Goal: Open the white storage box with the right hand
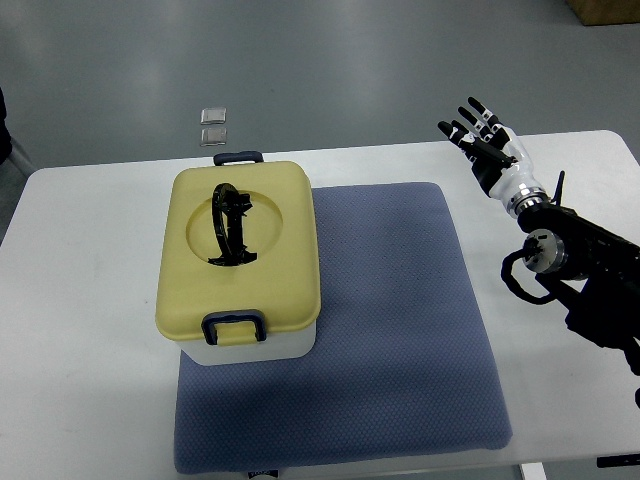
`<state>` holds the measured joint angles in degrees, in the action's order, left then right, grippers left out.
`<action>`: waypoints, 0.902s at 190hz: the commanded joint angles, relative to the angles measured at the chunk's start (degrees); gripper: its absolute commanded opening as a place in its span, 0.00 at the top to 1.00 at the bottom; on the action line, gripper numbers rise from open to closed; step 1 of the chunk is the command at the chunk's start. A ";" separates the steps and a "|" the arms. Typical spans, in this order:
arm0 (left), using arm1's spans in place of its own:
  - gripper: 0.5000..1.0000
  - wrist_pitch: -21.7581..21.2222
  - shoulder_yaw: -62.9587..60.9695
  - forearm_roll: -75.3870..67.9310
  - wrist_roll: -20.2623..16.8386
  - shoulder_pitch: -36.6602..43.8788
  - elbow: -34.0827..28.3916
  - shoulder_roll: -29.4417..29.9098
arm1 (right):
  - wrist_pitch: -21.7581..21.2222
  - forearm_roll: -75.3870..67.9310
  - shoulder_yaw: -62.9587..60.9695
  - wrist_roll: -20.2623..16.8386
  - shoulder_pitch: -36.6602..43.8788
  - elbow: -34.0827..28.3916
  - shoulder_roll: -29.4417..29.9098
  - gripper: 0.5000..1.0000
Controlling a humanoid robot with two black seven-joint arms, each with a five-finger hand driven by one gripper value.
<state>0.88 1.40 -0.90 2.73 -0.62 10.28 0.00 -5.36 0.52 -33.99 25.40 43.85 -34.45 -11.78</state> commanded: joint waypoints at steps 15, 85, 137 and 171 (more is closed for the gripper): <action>0.00 0.08 -0.79 -0.33 0.00 0.00 0.27 0.00 | 0.08 0.01 -0.02 0.00 0.09 0.00 0.00 0.14; 0.00 -0.44 -0.17 -0.24 0.09 0.09 -0.26 0.00 | 0.08 0.01 -0.11 0.00 0.09 0.00 -0.17 0.14; 0.00 -0.44 -0.09 -0.24 0.09 0.09 -0.17 0.00 | 0.08 0.01 -0.29 0.09 0.00 0.00 -0.08 0.14; 0.00 -0.44 -0.09 -0.24 0.09 0.09 -0.17 0.00 | 0.17 0.01 -0.29 0.09 0.18 0.00 -0.26 0.14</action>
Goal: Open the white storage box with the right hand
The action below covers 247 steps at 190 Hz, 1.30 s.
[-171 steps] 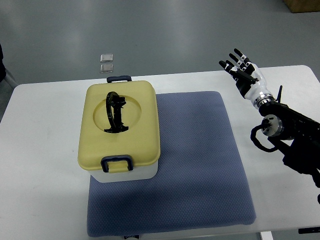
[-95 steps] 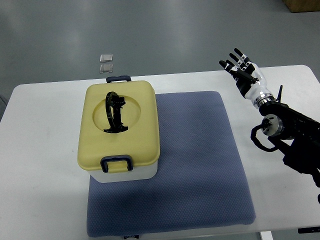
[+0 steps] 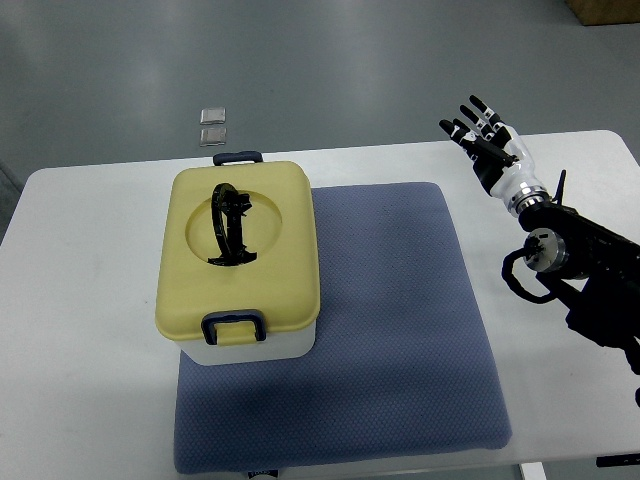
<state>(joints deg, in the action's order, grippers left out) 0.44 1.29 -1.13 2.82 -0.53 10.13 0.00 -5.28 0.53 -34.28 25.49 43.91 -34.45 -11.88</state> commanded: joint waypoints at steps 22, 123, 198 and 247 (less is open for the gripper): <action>0.00 0.00 0.03 -0.02 -0.01 0.00 -0.02 0.00 | 0.44 0.00 0.09 0.00 0.39 0.17 -0.42 0.14; 0.00 0.00 0.03 -0.02 -0.01 0.00 -0.02 0.00 | 0.62 3.86 0.35 -0.35 3.64 -0.53 -2.44 0.14; 0.00 0.00 0.03 -0.02 -0.01 0.00 -0.02 0.00 | -1.66 34.35 3.95 -0.62 14.36 -8.35 -9.30 0.14; 0.00 0.00 0.03 -0.02 -0.01 0.00 -0.02 0.00 | -12.03 58.26 9.14 0.61 24.12 -16.35 -13.69 0.14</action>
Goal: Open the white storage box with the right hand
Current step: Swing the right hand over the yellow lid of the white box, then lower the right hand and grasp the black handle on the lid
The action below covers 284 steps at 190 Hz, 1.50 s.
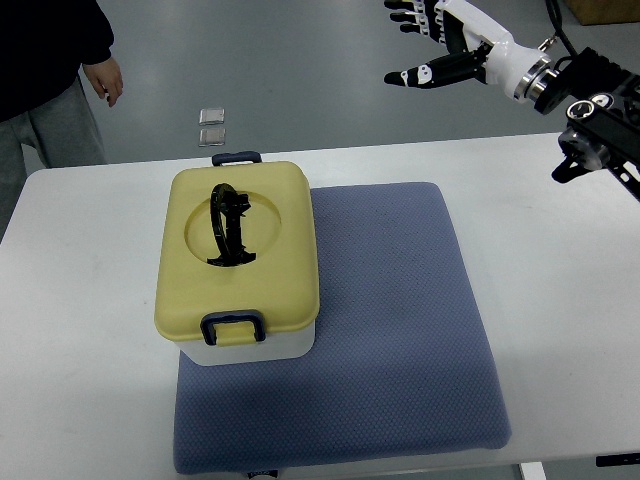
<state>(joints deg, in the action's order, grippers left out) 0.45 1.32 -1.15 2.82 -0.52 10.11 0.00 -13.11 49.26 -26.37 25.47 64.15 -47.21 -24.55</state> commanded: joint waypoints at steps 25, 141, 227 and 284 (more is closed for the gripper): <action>0.00 -0.01 0.00 0.01 0.00 -0.01 0.00 0.00 | -8.51 21.93 1.23 2.92 8.63 -7.99 -1.02 0.14; 0.00 -0.01 0.00 0.01 0.00 -0.01 0.00 0.00 | -11.85 42.67 21.54 9.34 29.37 -11.68 12.16 0.15; 0.00 -0.01 0.00 0.01 0.00 -0.01 0.00 0.00 | -7.72 47.33 26.02 6.26 31.39 -10.18 19.02 0.27; 0.00 -0.01 0.00 0.01 0.00 -0.01 0.00 0.00 | -6.40 48.21 27.69 5.73 30.86 -10.10 19.46 0.43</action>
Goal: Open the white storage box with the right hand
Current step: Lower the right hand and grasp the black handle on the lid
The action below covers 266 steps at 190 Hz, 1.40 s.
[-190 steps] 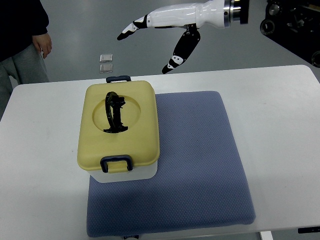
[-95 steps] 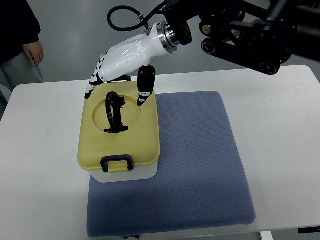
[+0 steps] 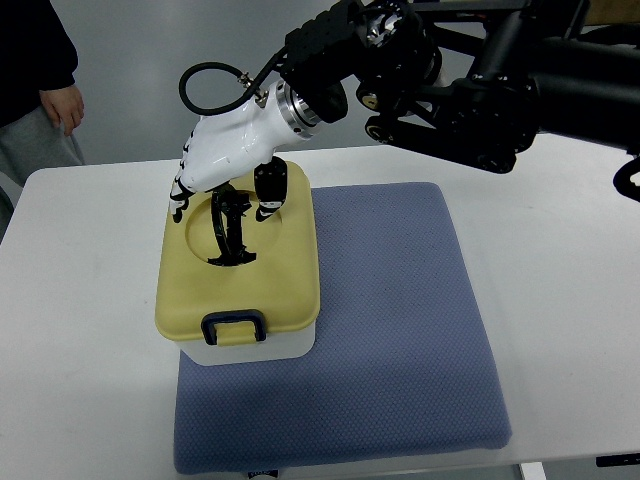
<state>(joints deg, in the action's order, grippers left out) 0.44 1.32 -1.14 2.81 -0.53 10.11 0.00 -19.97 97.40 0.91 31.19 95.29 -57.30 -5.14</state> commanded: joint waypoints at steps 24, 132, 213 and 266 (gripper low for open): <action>0.00 0.00 0.00 0.00 0.00 0.00 0.00 0.00 | 1.07 0.15 0.50 0.01 -0.72 0.00 0.13 0.49; 0.00 0.00 0.00 0.00 0.00 0.00 0.00 0.00 | 1.60 0.07 0.32 0.10 -0.72 0.00 1.27 0.92; 0.00 0.08 0.00 0.00 0.00 0.00 0.00 0.00 | 1.69 -0.11 0.15 0.19 -0.89 0.00 1.88 1.00; 0.00 0.00 0.00 0.00 0.00 0.00 0.00 0.00 | 1.60 -0.64 -0.82 0.63 -0.19 0.00 1.09 1.00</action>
<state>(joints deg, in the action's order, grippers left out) 0.45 1.32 -1.14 2.81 -0.53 10.11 0.00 -18.35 97.02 0.44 31.70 94.81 -57.30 -3.62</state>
